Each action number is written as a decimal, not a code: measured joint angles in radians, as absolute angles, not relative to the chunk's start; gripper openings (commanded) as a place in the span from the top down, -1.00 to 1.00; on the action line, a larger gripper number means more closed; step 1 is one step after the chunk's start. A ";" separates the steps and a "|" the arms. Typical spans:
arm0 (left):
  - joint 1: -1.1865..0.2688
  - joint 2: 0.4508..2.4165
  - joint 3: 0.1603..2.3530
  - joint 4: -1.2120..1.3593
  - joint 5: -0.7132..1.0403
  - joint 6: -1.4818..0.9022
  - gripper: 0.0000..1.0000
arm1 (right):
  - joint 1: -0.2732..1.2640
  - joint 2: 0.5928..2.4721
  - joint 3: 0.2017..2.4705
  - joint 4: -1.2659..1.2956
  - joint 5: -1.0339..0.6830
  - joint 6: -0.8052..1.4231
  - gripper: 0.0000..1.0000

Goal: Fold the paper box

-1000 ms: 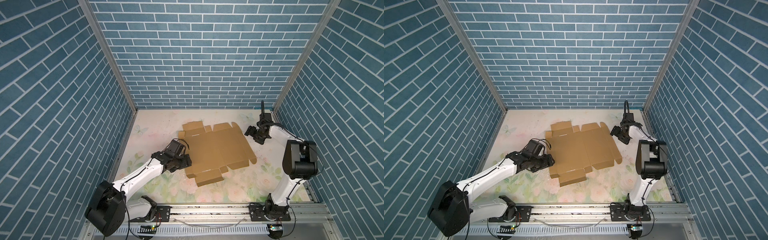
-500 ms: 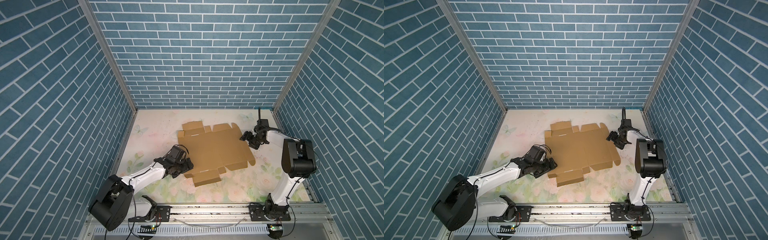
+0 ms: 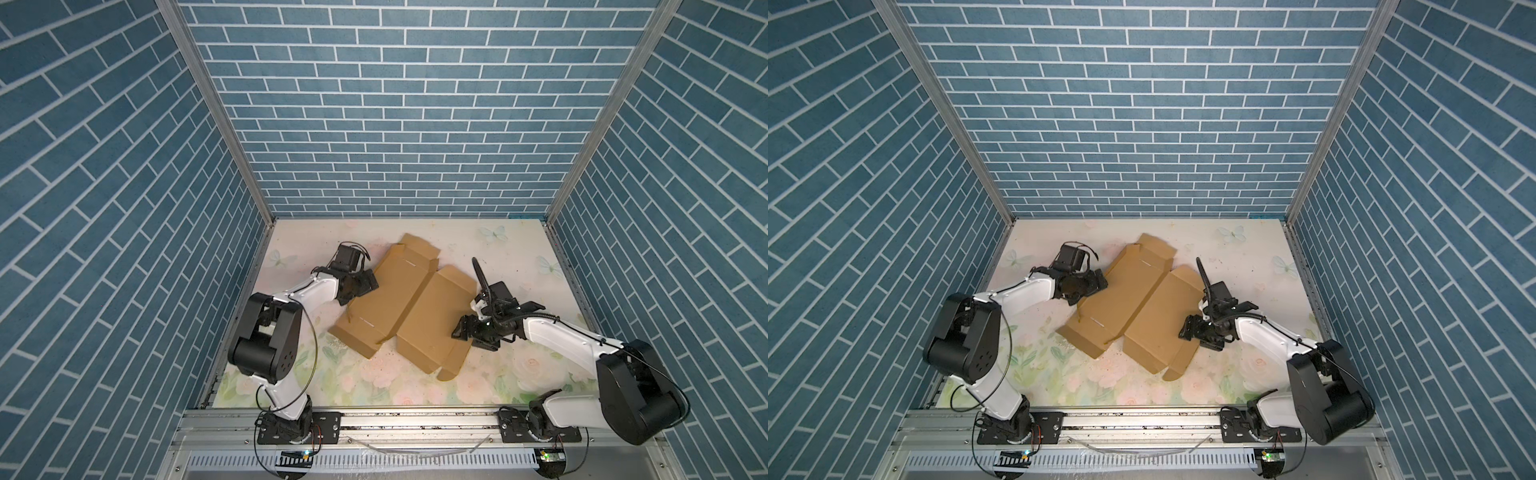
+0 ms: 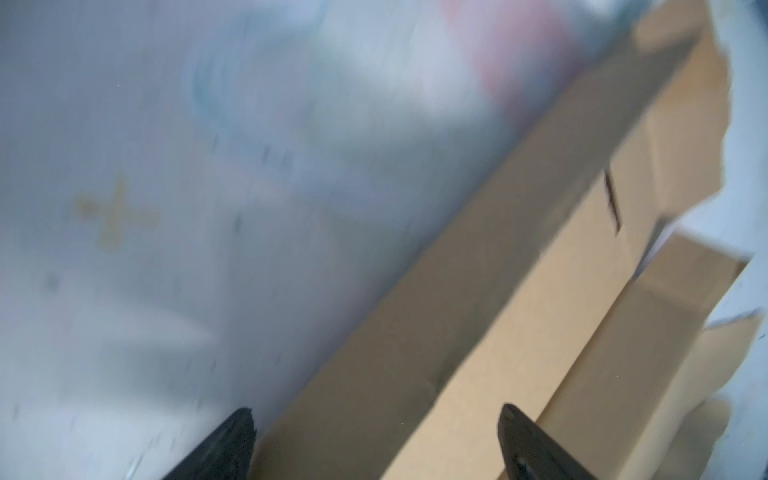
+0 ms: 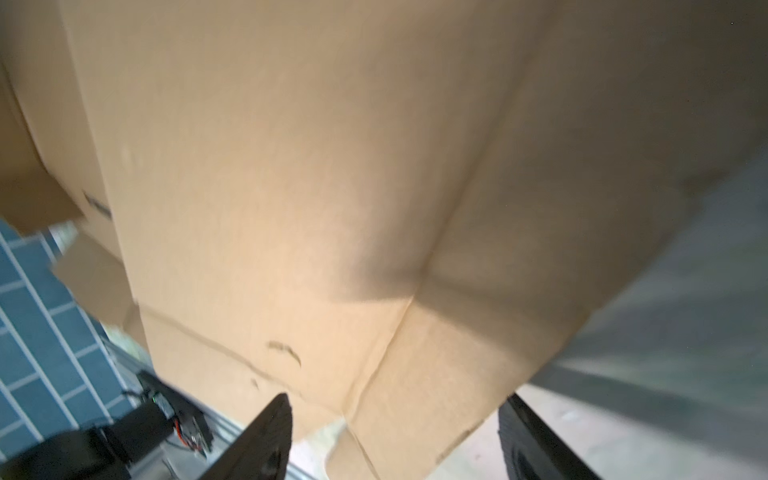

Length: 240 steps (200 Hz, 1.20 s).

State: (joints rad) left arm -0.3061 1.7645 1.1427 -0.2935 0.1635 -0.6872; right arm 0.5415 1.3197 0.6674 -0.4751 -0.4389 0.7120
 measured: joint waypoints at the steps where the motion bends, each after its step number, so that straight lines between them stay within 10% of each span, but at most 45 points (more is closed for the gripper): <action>1: -0.306 1.769 1.150 -0.294 0.164 -0.686 -0.84 | 0.550 1.317 0.667 -0.479 -0.441 0.714 -0.56; 72: -0.319 1.817 1.483 -0.468 0.032 -0.544 -0.83 | 0.459 1.235 0.804 -0.605 -0.620 0.676 -0.59; 182: -0.773 1.682 1.121 -0.348 0.114 -0.704 -0.81 | 0.181 1.894 1.313 -0.556 -0.321 0.354 -0.66; 240: -0.770 1.682 0.982 -0.249 0.148 -0.764 -0.79 | 0.184 1.949 1.331 -0.577 -0.406 0.283 -0.26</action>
